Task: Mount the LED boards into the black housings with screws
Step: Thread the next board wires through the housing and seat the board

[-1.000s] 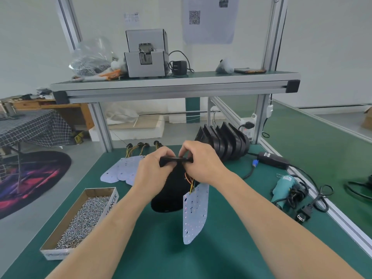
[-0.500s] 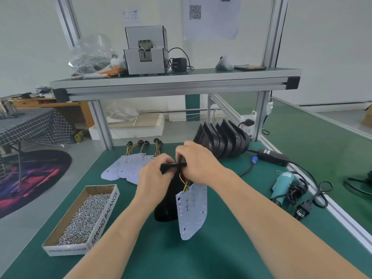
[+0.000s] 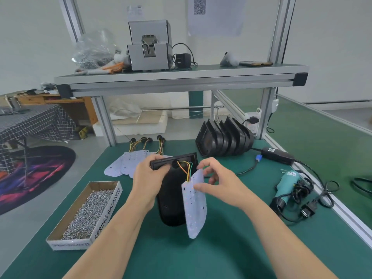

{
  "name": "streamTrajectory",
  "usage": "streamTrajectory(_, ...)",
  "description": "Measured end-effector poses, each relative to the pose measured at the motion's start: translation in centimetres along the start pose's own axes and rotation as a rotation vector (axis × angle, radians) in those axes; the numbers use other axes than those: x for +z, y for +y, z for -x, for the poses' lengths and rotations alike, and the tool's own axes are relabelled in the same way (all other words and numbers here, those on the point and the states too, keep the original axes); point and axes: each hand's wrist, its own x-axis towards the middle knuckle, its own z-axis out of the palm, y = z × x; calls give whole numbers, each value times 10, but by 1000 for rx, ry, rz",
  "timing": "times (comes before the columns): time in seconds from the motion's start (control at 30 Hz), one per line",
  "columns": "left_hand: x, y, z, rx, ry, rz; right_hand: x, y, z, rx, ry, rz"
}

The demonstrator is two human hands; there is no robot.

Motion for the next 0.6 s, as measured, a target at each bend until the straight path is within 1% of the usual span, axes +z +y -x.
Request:
streamTrajectory(0.1,1,0,2,-12,11,-35,-5,-3,-6,-34,32,35)
streamTrajectory(0.2,-1,-2,1,-39,-4,-92,-9,-8,-8,-78,51,-124)
streamTrajectory(0.3,3,3,3,-75,-88,-43,-5,-16,-15,-100,167,-303)
streamTrajectory(0.37,6,10,4,-80,-136,-6,2,-20,-17,-97,223,-348)
streamTrajectory(0.43,6,18,3,-80,-160,-13,8,-22,-15,-108,258,-323)
streamTrajectory(0.5,3,22,2,-121,-172,-16,11,-21,-11,-146,260,-189)
streamTrajectory(0.6,3,22,8,-198,-182,99,14,-21,-10,-187,228,27)
